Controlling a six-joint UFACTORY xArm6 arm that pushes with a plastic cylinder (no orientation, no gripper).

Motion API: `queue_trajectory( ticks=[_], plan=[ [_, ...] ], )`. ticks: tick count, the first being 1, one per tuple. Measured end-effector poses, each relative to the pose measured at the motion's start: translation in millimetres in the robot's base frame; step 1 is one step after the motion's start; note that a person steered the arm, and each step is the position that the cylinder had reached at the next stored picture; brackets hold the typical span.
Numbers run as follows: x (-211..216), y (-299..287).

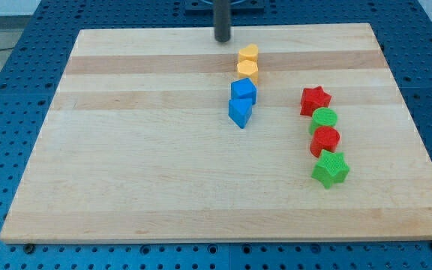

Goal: Reposition your arm right to the yellow heart

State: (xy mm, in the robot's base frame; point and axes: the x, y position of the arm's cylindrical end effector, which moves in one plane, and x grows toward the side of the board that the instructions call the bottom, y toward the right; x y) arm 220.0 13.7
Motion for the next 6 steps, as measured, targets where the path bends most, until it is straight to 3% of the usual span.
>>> queue_trajectory(
  ticks=[2, 6],
  plan=[
    [6.0, 69.5],
    [39.0, 72.9]
  ],
)
